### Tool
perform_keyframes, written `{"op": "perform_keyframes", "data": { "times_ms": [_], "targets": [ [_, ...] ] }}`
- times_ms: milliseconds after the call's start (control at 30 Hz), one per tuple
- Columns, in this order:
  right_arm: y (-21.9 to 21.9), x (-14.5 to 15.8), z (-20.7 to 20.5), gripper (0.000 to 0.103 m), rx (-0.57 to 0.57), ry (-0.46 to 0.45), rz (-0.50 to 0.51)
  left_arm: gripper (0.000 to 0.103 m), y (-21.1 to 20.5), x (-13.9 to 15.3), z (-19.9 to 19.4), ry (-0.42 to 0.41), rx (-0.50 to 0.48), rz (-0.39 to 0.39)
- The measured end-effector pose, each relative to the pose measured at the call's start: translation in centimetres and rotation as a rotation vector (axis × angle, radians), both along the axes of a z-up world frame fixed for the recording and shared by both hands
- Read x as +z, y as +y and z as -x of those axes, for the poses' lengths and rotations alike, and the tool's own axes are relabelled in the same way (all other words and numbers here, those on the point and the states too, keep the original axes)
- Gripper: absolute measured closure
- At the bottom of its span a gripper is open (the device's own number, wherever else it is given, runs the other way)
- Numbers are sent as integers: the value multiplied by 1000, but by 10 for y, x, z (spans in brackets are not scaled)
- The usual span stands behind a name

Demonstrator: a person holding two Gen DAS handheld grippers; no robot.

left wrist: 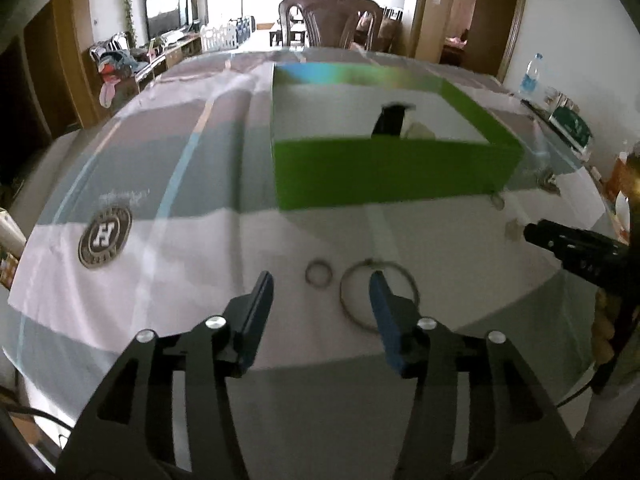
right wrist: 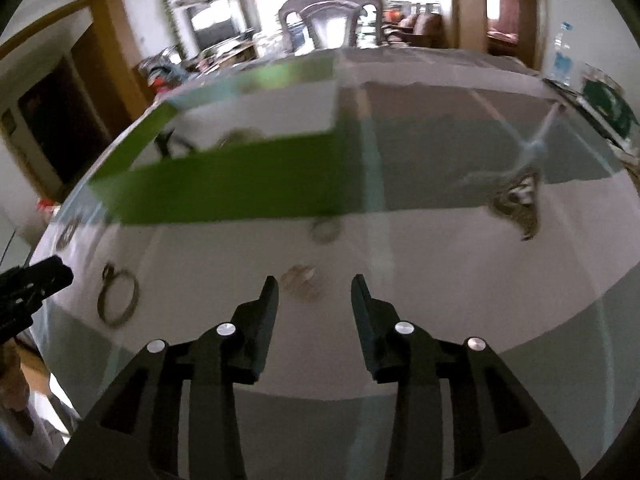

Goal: Organize jewelry
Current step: 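Move the left gripper over the metal bangle while the right gripper grasps the gold brooch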

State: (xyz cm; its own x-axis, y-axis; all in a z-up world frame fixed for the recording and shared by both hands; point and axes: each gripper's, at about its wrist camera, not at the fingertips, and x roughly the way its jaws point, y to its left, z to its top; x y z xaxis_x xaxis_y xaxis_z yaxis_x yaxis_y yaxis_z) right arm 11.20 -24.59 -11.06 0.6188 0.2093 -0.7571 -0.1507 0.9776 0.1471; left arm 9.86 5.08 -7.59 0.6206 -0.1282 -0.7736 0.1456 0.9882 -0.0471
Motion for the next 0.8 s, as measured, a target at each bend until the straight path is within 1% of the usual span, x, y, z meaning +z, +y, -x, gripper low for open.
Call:
{"op": "perform_keyframes", "data": {
  "times_ms": [67, 133, 200, 233, 267, 300, 367, 400, 467, 567, 633, 733, 800],
  "targets": [
    [10, -4, -2, 54, 12, -8, 30, 48, -4, -5, 5, 6, -21, -8],
    [17, -8, -6, 54, 4, -18, 71, 43, -8, -11, 9, 14, -40, -11],
    [20, -10, -11, 54, 2, -25, 69, 42, -12, -16, 10, 25, -56, -10],
    [20, -12, -15, 54, 6, -9, 58, 41, -14, -20, 10, 39, -67, -2],
    [19, -13, -17, 58, 7, 0, 44, 41, -17, -22, 9, 45, -71, 1],
    [18, -13, -18, 71, 9, 1, 35, 40, -19, -25, 8, 52, -78, 4],
    [12, -13, -20, 80, 28, 6, -10, 38, -24, -29, 7, 59, -89, 7],
    [9, -13, -20, 80, 27, 11, -40, 38, -26, -31, 6, 64, -94, 11],
    [7, -13, -16, 80, 9, 9, -47, 38, -31, -35, 3, 70, -93, 9],
    [15, -12, -4, 80, 4, 6, -15, 38, -35, -38, 0, 69, -76, -6],
    [21, -13, 3, 80, 19, -3, -12, 37, -37, -40, -3, 68, -68, -2],
    [30, -14, 10, 80, 18, -42, 61, 34, -42, -41, -10, 58, -53, -6],
    [39, -15, 12, 80, 9, -60, 122, 33, -48, -43, -15, 43, -35, -46]
  ]
}}
